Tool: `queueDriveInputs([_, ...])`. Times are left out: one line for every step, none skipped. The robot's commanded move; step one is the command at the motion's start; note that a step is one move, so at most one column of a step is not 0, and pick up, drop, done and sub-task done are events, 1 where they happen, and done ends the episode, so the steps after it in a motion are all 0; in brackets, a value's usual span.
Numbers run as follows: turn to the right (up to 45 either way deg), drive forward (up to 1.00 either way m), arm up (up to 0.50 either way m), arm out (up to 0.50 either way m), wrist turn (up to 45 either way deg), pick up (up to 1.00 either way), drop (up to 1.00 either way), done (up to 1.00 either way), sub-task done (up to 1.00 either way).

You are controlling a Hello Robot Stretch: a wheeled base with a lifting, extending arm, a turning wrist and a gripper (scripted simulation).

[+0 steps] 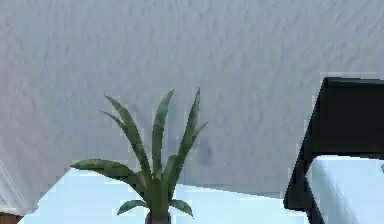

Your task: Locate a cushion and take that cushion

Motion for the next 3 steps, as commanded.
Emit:
queueDriveInputs([-27.0, 0.0, 0.0, 0.0, 0.0, 0.0, 0.0, 0.0, 0.0])
queueDriveInputs([45.0, 0.0, 0.0, 0.0, 0.0, 0.0, 0.0, 0.0, 0.0])
queueDriveInputs([21.0, 0.0, 0.0, 0.0, 0.0, 0.0, 0.0, 0.0, 0.0])
